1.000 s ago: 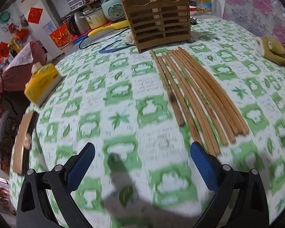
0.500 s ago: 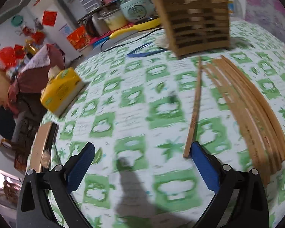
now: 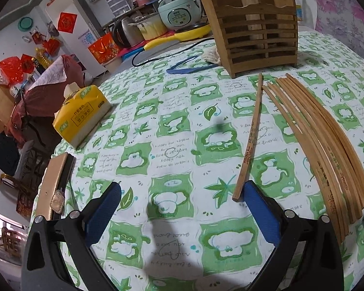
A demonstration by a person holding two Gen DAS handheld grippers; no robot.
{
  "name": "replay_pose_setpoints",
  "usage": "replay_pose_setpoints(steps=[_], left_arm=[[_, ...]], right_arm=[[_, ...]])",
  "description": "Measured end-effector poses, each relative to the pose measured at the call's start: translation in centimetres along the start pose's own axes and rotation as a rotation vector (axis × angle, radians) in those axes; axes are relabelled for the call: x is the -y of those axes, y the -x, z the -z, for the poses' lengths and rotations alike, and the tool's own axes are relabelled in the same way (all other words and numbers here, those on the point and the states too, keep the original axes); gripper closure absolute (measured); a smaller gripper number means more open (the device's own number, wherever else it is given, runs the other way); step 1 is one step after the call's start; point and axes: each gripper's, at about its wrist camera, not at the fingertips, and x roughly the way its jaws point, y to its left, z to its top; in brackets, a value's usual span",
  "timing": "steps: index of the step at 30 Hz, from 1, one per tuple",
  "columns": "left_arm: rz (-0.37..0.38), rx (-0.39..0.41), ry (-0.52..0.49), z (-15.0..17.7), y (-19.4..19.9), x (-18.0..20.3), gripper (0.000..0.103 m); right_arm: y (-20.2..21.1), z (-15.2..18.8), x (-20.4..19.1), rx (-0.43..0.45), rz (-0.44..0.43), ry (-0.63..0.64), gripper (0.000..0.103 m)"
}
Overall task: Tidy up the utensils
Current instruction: 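Move both tools to the bamboo chopsticks, pushing one apart with the left tool, then close the left tool on one chopstick while the right tool grasps another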
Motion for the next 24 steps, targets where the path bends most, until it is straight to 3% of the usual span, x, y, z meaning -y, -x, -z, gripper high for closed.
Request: replay_pose_setpoints(steps=[2,3,6,10,14,18,24], left_arm=[[0.001,0.0,0.0,0.0,0.0,0.0,0.004],[0.004,-0.001,0.002,-0.1,-0.1,-0.1,0.004],[0.016,-0.005,0.01,-0.1,-0.1,-0.2,0.004],[0.02,-0.006,0.014,0.0,-0.2,-0.4,0.004],[0.01,-0.001,0.007,0.0,-0.1,-0.2,0.004],[0.009,-0.001,0.005,0.0,-0.1,-0.2,0.004],[0.031,0.002,0.0,0.1,0.0,-0.3,0.005]], right_arm=[[0.2,-0.5,2.3,0.05,0.198,-0.06,0.018],[0.3,-0.6,3.4,0.062,0.257,-0.091,0.022],[1.4,0.2,5.4,0.083,0.138,-0.148,0.024],[2.2,0.8,3.9,0.121,0.123,-0.077,0.03],[2.1,0.9,4.7,0.119,0.081,-0.116,0.044],[2.4,1.1,6.2,0.144,0.095,-0.178,0.045],[1.4,0.9,7.1,0.091,0.068,-0.164,0.051]])
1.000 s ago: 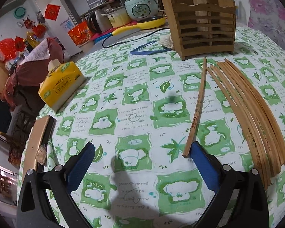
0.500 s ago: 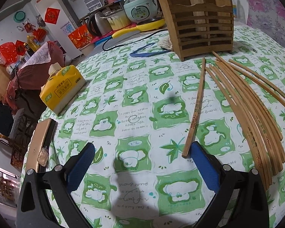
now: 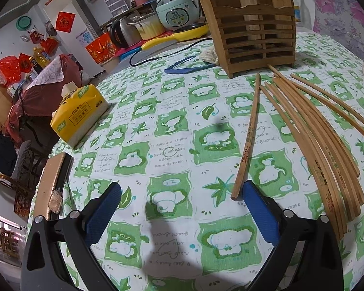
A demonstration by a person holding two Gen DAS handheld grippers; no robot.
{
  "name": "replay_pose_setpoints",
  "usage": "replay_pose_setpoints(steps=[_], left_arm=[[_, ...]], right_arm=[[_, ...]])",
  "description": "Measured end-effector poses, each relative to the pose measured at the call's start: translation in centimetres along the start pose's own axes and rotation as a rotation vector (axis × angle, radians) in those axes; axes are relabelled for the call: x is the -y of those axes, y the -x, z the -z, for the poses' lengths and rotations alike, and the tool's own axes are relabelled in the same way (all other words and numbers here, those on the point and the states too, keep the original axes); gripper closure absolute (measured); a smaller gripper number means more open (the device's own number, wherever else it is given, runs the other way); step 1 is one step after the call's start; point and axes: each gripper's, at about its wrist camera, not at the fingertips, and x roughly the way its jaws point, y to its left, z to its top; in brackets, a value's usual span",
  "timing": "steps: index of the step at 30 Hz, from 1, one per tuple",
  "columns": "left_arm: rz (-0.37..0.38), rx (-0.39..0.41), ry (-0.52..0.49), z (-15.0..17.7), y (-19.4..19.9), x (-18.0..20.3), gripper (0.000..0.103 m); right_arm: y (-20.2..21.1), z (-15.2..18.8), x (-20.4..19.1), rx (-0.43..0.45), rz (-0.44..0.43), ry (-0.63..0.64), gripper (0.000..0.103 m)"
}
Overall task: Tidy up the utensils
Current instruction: 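Close the left tool on one chopstick while the right tool grasps another, then lift both held chopsticks and lower them into the wooden holder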
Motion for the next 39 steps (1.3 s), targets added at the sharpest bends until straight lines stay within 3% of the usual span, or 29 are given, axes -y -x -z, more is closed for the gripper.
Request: replay_pose_setpoints(steps=[3,6,12,17,22,27,30,35,39], left_arm=[[0.058,0.002,-0.019,0.0,0.1,0.1,0.006],[0.123,-0.001,-0.025,-0.1,0.0,0.1,0.015],[0.251,0.006,-0.04,-0.2,0.2,0.5,0.053],[0.282,0.03,-0.106,0.3,1.1,2.0,0.094],[0.258,0.04,-0.131,0.5,1.3,2.5,0.096],[0.22,0.052,-0.158,0.6,1.4,3.1,0.096],[0.241,0.051,-0.141,0.6,1.4,2.6,0.097],[0.243,0.071,-0.091,0.6,2.1,1.8,0.097],[0.274,0.03,-0.055,0.7,2.7,1.8,0.097]], right_arm=[[-0.7,-0.4,-0.2,-0.017,-0.014,0.019,0.054],[-1.3,-0.6,-0.1,-0.036,-0.031,0.016,0.063],[-1.3,-0.6,-0.7,-0.035,-0.049,0.039,0.074],[-1.2,-0.6,-0.7,-0.035,-0.061,0.043,0.077],[-1.1,-0.6,-0.9,-0.035,-0.071,0.061,0.078],[-1.1,-0.5,-1.0,-0.033,-0.08,0.064,0.094],[-1.0,-0.6,-0.8,-0.028,-0.093,0.051,0.096],[-0.6,-0.6,-0.5,-0.005,-0.097,0.036,0.096],[0.3,-0.4,-0.3,0.019,-0.062,0.023,0.096]])
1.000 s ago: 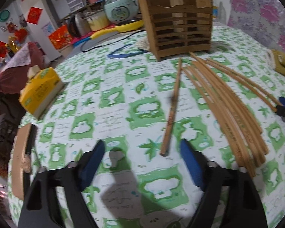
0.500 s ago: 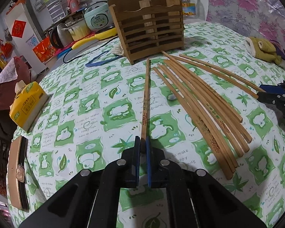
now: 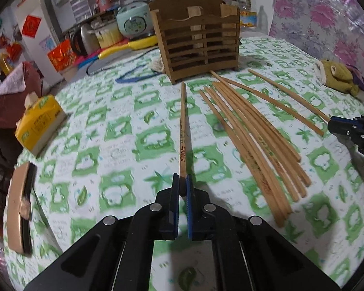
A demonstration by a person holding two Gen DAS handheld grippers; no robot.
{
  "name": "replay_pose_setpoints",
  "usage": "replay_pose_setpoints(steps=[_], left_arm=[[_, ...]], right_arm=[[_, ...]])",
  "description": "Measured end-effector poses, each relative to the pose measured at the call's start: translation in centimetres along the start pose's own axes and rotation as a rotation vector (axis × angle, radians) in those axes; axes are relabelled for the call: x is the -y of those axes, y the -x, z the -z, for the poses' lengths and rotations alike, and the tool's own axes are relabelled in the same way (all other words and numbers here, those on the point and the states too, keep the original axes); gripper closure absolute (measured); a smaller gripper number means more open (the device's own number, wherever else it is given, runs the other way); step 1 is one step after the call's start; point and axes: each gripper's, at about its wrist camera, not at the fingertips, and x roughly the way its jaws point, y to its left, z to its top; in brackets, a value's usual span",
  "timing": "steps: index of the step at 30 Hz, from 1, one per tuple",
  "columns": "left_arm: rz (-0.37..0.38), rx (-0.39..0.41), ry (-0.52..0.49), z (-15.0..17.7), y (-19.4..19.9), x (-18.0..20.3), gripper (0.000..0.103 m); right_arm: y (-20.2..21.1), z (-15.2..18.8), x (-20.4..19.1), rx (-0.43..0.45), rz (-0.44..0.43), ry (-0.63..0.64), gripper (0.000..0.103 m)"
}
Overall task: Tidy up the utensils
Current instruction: 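Lift both held chopsticks and lower them into the wooden holder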
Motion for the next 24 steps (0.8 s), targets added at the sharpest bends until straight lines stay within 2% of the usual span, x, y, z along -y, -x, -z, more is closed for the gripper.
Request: replay_pose_setpoints(steps=[6,14,19,24], left_arm=[[0.013,0.049,0.042,-0.4,3.4,-0.2,0.097],[0.055,0.208,0.095,-3.2,10.6,-0.6,0.097],[0.066,0.248,0.094,-5.2,12.5,-0.3,0.097],[0.07,0.264,0.098,-8.6,13.2,-0.5,0.097]], right_arm=[[4.4,-0.3,-1.2,0.105,0.018,0.021,0.096],[11.5,-3.0,-2.5,0.272,0.014,0.034,0.096],[13.0,-5.2,-3.1,0.314,0.014,0.03,0.096],[13.7,-7.9,-3.4,0.345,0.0,0.025,0.096]])
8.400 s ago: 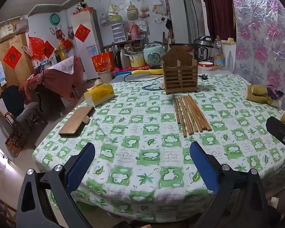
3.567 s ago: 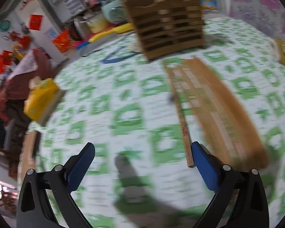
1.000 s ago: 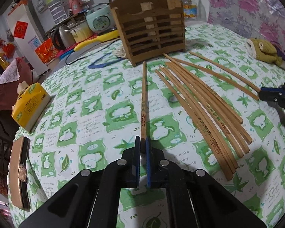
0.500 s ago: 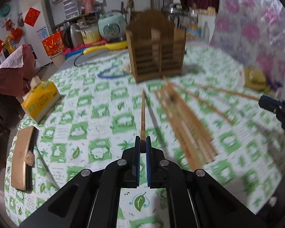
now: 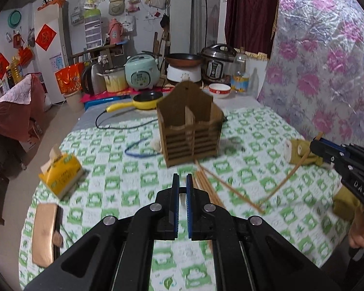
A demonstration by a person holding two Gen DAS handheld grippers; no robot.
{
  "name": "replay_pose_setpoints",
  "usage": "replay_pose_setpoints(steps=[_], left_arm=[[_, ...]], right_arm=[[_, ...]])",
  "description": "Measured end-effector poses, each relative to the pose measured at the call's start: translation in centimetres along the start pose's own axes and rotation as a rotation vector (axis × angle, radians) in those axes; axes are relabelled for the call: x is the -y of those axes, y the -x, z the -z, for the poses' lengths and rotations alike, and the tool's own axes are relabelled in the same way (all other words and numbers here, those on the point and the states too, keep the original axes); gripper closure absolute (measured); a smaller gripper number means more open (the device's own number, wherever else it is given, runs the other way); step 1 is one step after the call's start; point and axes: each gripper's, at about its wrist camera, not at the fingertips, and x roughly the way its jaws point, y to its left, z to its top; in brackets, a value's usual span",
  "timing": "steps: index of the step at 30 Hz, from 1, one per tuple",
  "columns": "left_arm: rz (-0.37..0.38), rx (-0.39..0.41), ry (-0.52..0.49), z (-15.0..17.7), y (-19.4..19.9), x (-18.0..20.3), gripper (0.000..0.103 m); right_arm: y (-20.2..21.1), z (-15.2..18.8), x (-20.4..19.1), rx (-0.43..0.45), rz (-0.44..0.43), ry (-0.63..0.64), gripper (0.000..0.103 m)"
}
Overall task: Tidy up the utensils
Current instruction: 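Lift both held chopsticks and lower them into the wooden holder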
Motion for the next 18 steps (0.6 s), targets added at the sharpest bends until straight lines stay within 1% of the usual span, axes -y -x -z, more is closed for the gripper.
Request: replay_pose_setpoints(steps=[7,11,14,17,18], left_arm=[[-0.011,0.068,-0.019,-6.4,0.0,0.5,0.097],[-0.012,0.149,-0.003,-11.3,0.5,0.6,0.097],[-0.015,0.222,0.023,-14.6,0.7,0.6,0.097],[-0.049,0.279,0.036,-16.8,-0.2,0.6,0.097],[-0.062,0.288,0.04,-17.1,-0.8,0.6,0.097]], right_arm=[[-0.8,-4.8,-0.8,0.077,-0.021,-0.005,0.096],[-1.9,-7.9,-0.9,0.142,-0.018,-0.023,0.096],[-3.3,-10.1,-0.7,0.165,-0.021,-0.05,0.096],[-4.7,-12.0,-0.5,0.209,0.006,-0.07,0.096],[-5.4,-12.5,-0.4,0.227,0.013,-0.072,0.096]])
